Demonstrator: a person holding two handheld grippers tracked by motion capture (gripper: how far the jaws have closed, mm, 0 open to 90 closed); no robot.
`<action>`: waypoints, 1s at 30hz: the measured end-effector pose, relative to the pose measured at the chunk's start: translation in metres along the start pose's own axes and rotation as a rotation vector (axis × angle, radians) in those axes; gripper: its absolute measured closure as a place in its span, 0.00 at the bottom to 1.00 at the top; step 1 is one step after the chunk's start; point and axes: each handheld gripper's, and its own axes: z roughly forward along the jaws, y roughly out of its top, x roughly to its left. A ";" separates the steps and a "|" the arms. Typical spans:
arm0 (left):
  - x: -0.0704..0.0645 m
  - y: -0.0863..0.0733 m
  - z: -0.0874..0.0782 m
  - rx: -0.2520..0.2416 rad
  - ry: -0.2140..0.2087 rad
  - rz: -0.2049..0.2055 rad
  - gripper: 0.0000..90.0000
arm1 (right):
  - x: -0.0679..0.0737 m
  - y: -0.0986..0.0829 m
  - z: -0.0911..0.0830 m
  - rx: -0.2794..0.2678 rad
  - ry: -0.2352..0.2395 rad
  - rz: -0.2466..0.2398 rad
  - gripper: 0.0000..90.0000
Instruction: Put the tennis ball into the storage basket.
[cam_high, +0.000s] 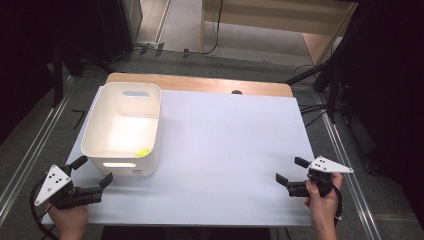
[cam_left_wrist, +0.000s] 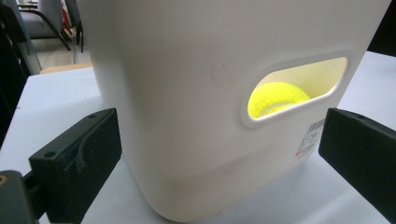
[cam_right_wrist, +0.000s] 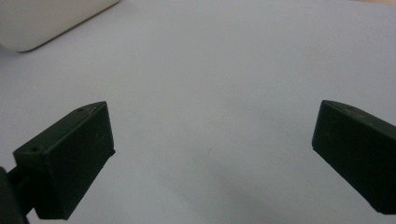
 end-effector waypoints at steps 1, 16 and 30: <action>0.000 0.000 0.000 0.000 0.000 0.000 0.00 | -0.001 -0.002 -0.001 -0.006 -0.007 0.004 0.00; 0.000 0.000 0.000 0.004 0.000 0.005 0.00 | -0.013 -0.030 -0.022 -0.107 -0.060 0.047 0.00; 0.000 0.000 0.001 0.006 -0.002 0.005 0.00 | -0.025 -0.055 -0.036 -0.216 -0.053 0.091 0.00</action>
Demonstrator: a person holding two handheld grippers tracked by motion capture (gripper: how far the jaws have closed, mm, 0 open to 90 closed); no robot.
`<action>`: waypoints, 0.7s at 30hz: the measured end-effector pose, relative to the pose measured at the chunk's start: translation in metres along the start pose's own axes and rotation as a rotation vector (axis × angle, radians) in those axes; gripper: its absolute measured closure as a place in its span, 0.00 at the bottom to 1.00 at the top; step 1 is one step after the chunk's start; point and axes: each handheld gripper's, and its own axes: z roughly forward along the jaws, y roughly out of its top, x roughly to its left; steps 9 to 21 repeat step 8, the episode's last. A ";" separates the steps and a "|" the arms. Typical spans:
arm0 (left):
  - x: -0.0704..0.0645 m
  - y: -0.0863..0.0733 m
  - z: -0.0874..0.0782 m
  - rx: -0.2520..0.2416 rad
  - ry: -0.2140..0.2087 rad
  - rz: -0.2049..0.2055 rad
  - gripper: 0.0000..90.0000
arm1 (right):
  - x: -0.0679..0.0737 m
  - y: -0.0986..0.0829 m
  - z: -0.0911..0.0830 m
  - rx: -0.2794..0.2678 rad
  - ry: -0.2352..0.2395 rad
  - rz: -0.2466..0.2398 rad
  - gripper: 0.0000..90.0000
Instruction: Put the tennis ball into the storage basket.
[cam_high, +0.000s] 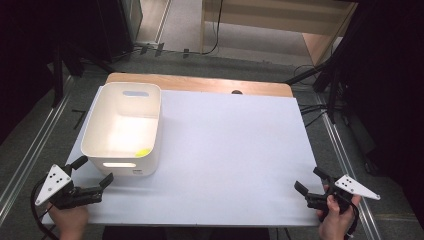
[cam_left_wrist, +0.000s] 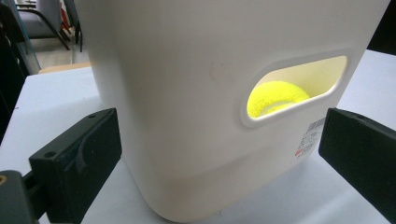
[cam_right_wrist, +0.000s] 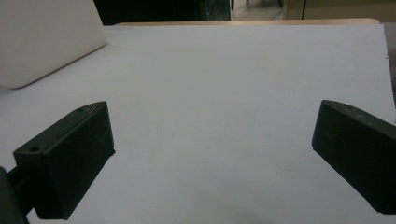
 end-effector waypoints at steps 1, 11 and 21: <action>0.000 0.000 0.000 0.000 0.000 -0.001 0.00 | -0.001 -0.001 0.000 -0.006 0.003 0.003 0.00; -0.001 0.000 0.001 0.008 -0.002 0.003 0.00 | -0.005 -0.003 0.005 0.000 0.007 0.001 0.00; -0.001 0.000 0.001 0.008 -0.002 0.003 0.00 | -0.005 -0.003 0.005 0.000 0.007 0.001 0.00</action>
